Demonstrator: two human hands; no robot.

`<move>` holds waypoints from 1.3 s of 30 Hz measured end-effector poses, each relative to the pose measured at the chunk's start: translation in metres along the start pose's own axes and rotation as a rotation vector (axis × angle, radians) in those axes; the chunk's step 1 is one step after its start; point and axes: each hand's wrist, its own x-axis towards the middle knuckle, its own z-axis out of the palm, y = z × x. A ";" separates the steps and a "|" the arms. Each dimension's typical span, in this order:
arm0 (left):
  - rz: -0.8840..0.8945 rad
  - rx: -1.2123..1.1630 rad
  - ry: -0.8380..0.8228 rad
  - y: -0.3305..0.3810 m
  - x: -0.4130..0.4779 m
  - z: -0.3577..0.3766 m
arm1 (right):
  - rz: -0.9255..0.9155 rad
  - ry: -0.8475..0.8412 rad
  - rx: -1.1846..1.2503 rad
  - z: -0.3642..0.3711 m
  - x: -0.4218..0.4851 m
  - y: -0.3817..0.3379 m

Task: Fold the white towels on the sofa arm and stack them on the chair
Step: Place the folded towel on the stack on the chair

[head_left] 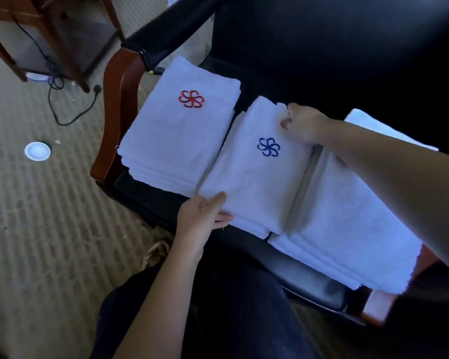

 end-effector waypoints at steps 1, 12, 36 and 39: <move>0.013 0.024 0.017 -0.002 0.001 0.000 | 0.001 0.001 -0.013 0.002 0.001 0.001; 0.971 0.778 0.546 -0.027 0.004 0.001 | -0.128 0.249 -0.192 0.004 -0.006 0.000; 0.837 1.234 0.095 -0.025 0.000 0.016 | -0.203 0.126 0.002 0.021 -0.063 -0.020; 0.870 1.242 0.111 -0.009 -0.027 0.004 | -0.218 0.190 0.074 0.016 -0.110 -0.021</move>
